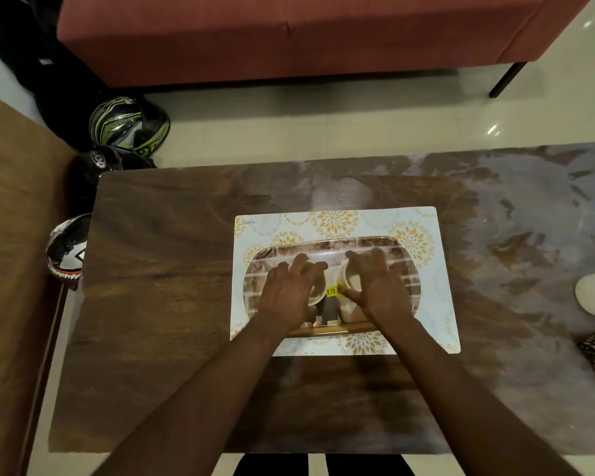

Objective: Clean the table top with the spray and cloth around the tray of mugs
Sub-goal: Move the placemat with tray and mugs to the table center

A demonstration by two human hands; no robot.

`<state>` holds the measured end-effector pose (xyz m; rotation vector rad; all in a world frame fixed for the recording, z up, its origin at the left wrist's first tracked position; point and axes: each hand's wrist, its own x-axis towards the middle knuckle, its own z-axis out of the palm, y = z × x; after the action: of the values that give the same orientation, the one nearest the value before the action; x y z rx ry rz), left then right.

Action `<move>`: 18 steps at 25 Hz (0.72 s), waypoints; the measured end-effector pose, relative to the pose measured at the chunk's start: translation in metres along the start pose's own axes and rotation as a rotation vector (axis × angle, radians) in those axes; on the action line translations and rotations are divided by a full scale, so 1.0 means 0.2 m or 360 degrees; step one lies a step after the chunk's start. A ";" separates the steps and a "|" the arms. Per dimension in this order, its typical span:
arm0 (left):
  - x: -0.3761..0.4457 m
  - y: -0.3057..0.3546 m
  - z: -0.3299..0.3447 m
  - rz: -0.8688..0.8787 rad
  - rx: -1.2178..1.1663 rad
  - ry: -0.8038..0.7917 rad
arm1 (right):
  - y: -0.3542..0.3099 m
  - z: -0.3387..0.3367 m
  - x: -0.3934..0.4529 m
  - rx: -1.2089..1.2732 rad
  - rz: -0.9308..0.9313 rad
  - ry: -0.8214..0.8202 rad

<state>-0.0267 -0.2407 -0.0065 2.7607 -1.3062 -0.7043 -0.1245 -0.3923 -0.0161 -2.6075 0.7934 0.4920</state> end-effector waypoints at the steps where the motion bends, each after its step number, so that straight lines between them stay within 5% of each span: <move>1: 0.01 -0.03 -0.02 0.0135 0.0040 -0.0044 | 0.01 -0.02 0.02 0.0023 0.0160 0.0064; 5: 0.02 -0.10 -0.04 0.0431 0.0194 -0.0084 | 0.09 -0.13 0.06 0.0056 0.0567 0.0004; 9: -0.04 -0.04 -0.03 -0.0202 -0.0173 0.0163 | 0.14 -0.11 0.02 -0.0029 -0.0029 0.0083; 12: -0.06 0.04 0.00 -0.0508 -0.0189 0.0040 | 0.12 -0.02 0.03 -0.0121 -0.0213 -0.0060; 18: -0.03 -0.01 0.00 -0.0117 -0.0245 -0.0067 | 0.15 0.06 0.05 -0.0006 -0.0159 0.0179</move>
<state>-0.0287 -0.2345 -0.0047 2.6960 -1.1104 -0.8335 -0.1372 -0.4137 -0.0384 -2.6819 0.6933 0.3209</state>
